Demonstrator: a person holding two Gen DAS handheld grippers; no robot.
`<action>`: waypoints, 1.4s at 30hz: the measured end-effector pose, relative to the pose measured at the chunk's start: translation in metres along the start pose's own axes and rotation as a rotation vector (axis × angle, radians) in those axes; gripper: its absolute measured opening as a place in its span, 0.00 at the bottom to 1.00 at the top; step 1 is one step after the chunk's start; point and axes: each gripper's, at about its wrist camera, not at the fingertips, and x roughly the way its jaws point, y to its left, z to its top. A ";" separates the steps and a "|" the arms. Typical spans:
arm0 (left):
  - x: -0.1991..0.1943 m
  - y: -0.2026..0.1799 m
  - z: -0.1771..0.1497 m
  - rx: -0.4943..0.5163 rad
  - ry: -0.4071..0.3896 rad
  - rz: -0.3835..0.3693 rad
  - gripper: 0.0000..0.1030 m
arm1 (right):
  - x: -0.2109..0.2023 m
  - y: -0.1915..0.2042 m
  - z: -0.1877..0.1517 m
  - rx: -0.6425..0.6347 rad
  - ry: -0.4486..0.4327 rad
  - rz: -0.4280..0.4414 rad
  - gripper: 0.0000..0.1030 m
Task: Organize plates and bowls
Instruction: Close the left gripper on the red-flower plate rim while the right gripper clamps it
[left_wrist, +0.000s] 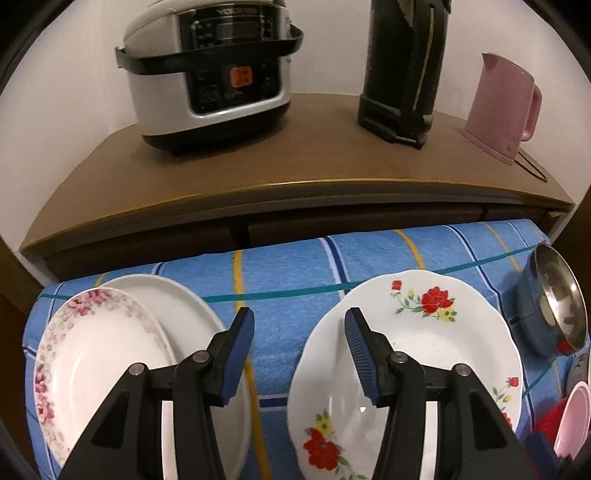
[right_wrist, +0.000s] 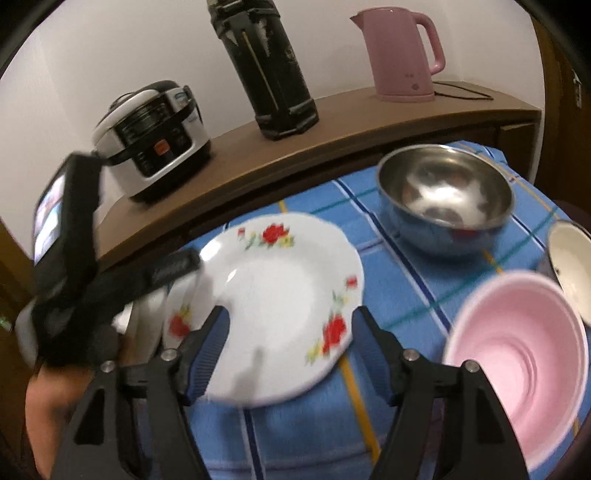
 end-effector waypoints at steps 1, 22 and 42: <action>0.001 -0.002 0.001 0.006 0.003 -0.006 0.52 | -0.005 -0.001 -0.005 0.004 -0.007 0.000 0.68; 0.022 -0.019 0.002 0.055 0.096 -0.074 0.52 | 0.055 -0.019 0.015 -0.023 0.189 -0.150 0.62; -0.016 -0.013 -0.037 -0.032 0.081 -0.145 0.52 | 0.044 -0.038 0.011 0.014 0.131 -0.026 0.22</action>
